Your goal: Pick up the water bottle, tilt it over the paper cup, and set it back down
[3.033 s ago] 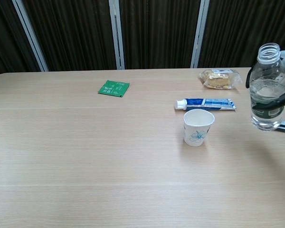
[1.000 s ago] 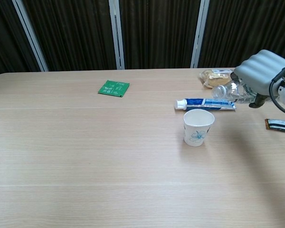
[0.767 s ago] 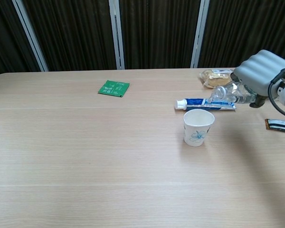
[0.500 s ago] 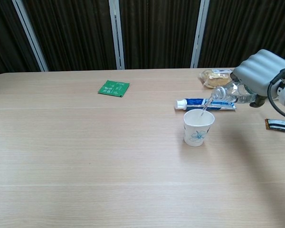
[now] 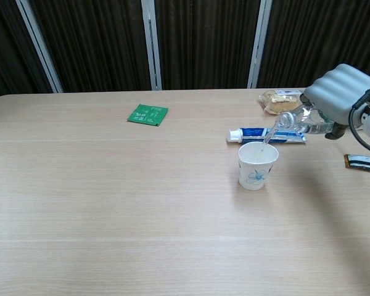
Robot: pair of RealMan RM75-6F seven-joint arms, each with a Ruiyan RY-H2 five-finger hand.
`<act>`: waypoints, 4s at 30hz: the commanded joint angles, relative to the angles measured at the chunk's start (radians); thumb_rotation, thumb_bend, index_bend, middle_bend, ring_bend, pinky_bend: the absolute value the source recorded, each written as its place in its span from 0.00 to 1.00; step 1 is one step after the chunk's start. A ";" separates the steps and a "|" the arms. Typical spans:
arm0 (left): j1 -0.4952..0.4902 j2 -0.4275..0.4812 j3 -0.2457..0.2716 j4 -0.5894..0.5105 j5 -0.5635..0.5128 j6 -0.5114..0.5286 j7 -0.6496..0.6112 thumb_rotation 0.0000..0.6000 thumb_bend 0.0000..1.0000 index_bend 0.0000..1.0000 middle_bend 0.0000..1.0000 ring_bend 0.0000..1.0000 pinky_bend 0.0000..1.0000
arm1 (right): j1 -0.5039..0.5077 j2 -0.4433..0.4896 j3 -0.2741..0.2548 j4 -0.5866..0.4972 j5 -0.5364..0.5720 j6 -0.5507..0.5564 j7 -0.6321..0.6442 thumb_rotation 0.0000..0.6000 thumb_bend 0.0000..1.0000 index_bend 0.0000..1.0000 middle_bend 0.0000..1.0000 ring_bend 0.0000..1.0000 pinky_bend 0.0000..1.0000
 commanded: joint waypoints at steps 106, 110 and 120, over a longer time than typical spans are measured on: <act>-0.007 0.013 0.017 -0.019 0.004 -0.031 -0.010 1.00 0.00 0.00 0.00 0.00 0.00 | -0.153 0.120 -0.307 -0.072 -0.529 0.088 1.573 1.00 0.00 0.00 0.03 0.03 0.04; -0.006 0.016 0.019 -0.021 0.009 -0.027 -0.014 1.00 0.00 0.00 0.00 0.00 0.00 | -0.152 0.149 -0.315 -0.101 -0.522 0.075 1.569 1.00 0.00 0.00 0.00 0.00 0.00; -0.002 0.030 0.029 -0.032 0.035 -0.018 -0.029 1.00 0.00 0.00 0.00 0.00 0.00 | -0.155 0.278 -0.368 -0.182 -0.525 0.047 1.577 1.00 0.00 0.00 0.00 0.00 0.00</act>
